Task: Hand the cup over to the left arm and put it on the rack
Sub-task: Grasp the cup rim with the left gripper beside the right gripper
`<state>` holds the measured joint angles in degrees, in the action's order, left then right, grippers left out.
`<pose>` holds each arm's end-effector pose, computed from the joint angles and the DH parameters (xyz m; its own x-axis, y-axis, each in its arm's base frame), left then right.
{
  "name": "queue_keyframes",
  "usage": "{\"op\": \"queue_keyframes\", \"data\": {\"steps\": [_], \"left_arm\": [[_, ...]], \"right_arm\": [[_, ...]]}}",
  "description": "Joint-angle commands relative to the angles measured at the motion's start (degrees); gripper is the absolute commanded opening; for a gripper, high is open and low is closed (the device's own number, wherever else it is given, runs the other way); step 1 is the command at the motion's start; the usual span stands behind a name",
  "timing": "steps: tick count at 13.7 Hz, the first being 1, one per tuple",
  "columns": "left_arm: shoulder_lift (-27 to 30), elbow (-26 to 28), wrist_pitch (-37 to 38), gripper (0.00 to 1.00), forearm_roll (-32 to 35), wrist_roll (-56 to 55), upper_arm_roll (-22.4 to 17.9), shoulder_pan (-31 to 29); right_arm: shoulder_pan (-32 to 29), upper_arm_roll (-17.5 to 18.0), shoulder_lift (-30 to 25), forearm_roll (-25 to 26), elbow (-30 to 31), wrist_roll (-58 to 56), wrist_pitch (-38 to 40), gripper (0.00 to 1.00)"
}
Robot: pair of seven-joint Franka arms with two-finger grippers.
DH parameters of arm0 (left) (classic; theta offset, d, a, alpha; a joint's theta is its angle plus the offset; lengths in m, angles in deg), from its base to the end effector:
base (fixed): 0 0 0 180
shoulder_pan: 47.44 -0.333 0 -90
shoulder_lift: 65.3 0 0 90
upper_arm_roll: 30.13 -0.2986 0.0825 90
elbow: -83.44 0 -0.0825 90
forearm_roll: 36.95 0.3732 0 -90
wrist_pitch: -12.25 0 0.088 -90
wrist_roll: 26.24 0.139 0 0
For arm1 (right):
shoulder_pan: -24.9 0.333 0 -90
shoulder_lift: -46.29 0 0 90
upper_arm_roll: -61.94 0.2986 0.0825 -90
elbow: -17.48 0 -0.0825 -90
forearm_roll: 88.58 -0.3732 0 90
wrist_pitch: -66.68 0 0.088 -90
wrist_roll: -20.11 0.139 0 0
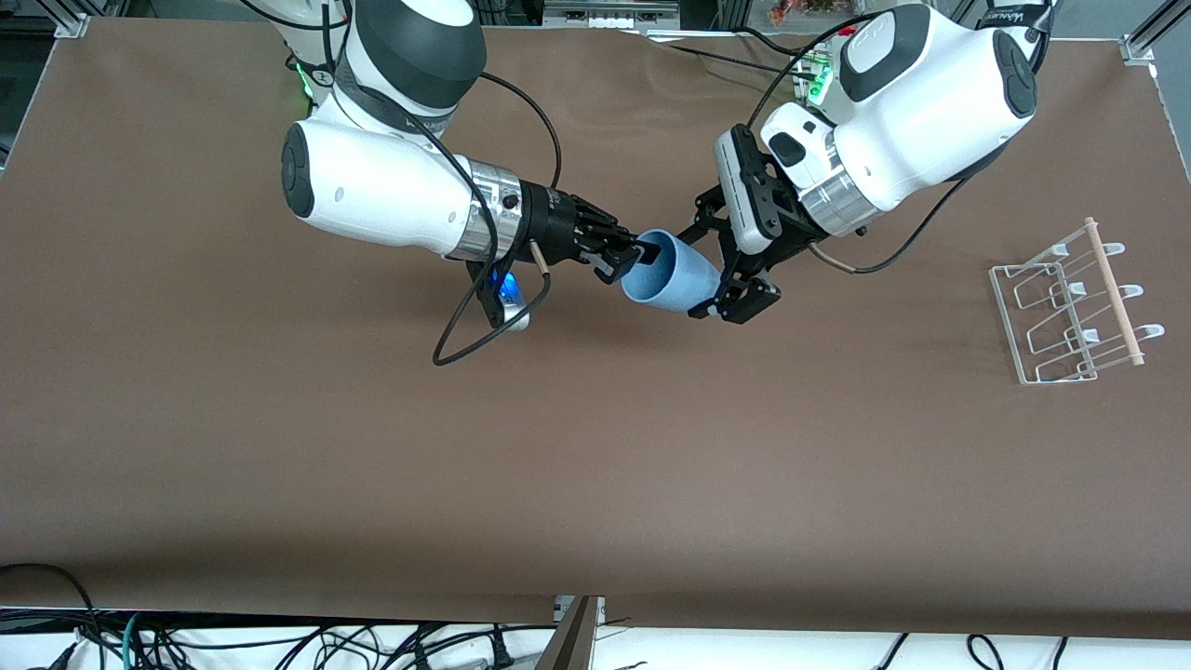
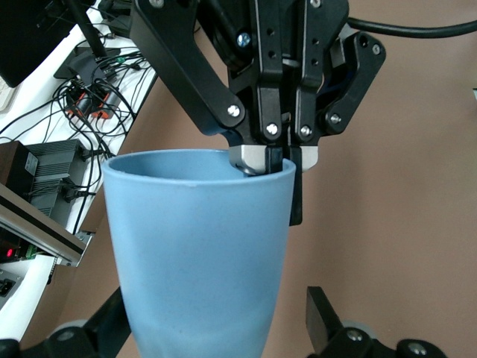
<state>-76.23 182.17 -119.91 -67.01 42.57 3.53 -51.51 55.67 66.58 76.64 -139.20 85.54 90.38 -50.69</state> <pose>0.5642 -0.3199 0.4954 0.1014 -0.7690 0.6311 -0.9811 -0.1824 -0.0647 0.5719 0.4666 0.5067 0.5620 -0.4490 -0.6947 -0.8212 -0.4035 -0.4035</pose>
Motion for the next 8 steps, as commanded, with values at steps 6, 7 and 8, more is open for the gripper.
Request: {"op": "queue_keyframes", "data": {"steps": [6, 7, 8], "left_arm": [[-1.2, 1.1, -4.3, 0.12, 1.5, -1.5, 0.9, 0.1], [-1.1, 1.1, -4.2, 0.0, 1.5, -1.6, 0.9, 0.1], [-1.1, 1.0, -4.3, 0.0, 1.5, -1.5, 0.9, 0.1]], "right_arm": [[-0.4, 0.4, 0.5, -1.2, -1.6, -0.1, 0.2, 0.0], [-0.4, 0.4, 0.5, -1.2, -1.6, -0.1, 0.2, 0.0], [-0.4, 0.4, 0.5, -1.2, -1.6, -0.1, 0.2, 0.0]]}}
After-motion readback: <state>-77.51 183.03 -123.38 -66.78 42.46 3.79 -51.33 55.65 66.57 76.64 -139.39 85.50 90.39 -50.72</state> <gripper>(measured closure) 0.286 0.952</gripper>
